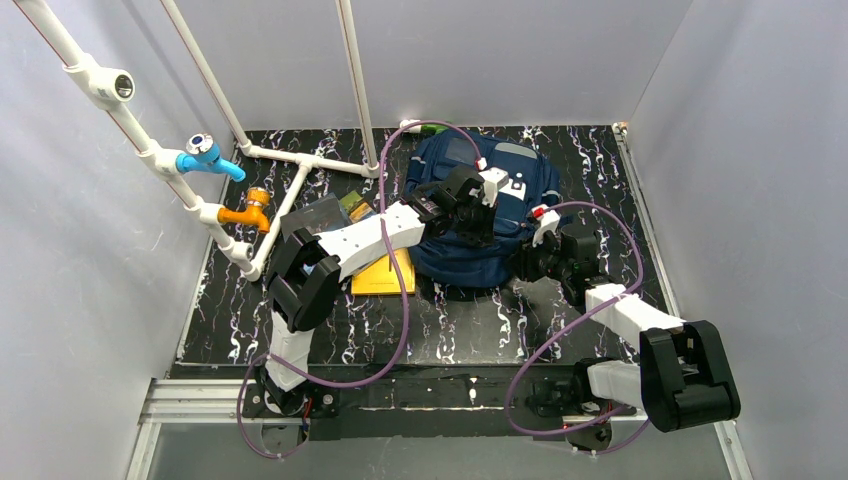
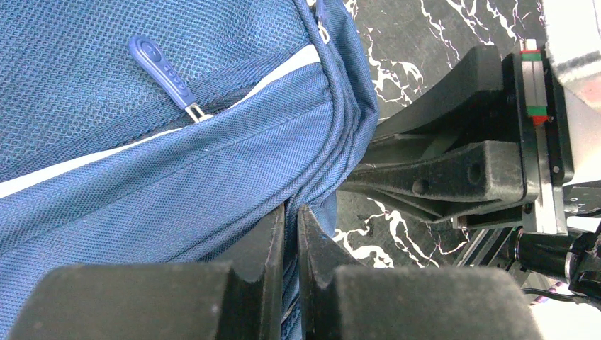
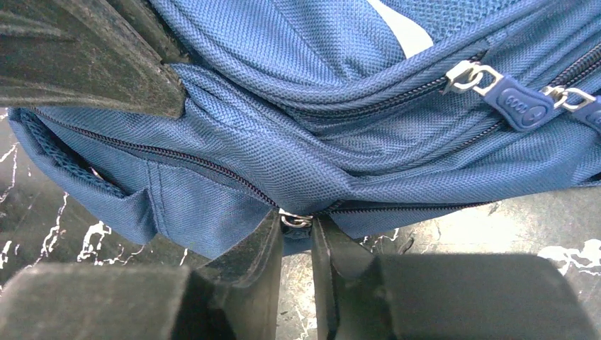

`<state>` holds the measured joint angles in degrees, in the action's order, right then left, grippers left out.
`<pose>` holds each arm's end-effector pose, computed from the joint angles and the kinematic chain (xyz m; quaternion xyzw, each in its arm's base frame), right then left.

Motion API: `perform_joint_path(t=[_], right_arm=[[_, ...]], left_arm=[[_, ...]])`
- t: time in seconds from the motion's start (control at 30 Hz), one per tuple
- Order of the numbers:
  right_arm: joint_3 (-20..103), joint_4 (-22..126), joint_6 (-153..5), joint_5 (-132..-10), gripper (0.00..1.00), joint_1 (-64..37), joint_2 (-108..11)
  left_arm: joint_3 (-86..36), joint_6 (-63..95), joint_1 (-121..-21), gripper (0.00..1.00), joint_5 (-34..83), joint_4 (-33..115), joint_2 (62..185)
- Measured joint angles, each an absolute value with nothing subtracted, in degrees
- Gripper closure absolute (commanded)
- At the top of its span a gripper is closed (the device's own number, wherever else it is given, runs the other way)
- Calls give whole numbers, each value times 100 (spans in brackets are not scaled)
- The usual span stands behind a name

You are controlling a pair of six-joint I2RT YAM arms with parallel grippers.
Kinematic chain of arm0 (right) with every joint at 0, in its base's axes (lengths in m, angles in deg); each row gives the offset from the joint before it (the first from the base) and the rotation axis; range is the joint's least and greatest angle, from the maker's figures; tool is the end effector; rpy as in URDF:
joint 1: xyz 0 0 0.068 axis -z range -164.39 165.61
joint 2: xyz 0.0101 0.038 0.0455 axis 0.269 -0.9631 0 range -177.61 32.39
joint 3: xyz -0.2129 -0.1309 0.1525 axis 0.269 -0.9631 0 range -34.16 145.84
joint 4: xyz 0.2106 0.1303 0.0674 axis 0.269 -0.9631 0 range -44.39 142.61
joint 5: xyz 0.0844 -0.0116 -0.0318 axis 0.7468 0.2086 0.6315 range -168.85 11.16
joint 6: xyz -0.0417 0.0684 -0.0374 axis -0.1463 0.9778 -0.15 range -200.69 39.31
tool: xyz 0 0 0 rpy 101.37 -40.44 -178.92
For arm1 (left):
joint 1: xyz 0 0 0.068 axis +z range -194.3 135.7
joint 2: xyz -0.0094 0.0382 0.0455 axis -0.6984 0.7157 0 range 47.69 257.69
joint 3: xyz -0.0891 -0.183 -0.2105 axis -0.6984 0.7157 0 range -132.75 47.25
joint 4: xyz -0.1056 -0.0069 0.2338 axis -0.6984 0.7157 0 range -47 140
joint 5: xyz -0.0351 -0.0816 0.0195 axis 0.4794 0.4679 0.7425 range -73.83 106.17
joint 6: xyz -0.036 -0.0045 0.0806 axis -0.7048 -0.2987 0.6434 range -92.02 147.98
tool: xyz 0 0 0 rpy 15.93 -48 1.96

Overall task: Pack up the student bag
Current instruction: Unzip the student bag at the center of the board.

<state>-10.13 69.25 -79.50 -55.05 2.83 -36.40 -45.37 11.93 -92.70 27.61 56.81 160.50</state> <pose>0.2450 0.0881 0.1838 -0.1901 0.8243 0.2367 0.4779 0.3213 -0.3852 0.2650 0.2897 0.8307 -0.3236 0.3482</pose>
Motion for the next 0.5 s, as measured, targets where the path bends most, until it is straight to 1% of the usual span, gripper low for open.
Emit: perform_joint_path(t=[0.13, 0.23, 0.5], right_arm=[[-1013, 6908, -7920, -5481, 92, 285, -3629], [-1013, 6860, -7878, -5479, 99, 287, -3603], [-628, 5994, -7587, -5761, 99, 198, -3494]], left_arm=[[-4539, 1193, -9270, 100, 2761, 5683, 16050], [-4539, 1193, -9270, 100, 2761, 5691, 16050], [-4585, 1162, -9255, 100, 2798, 5711, 16050]])
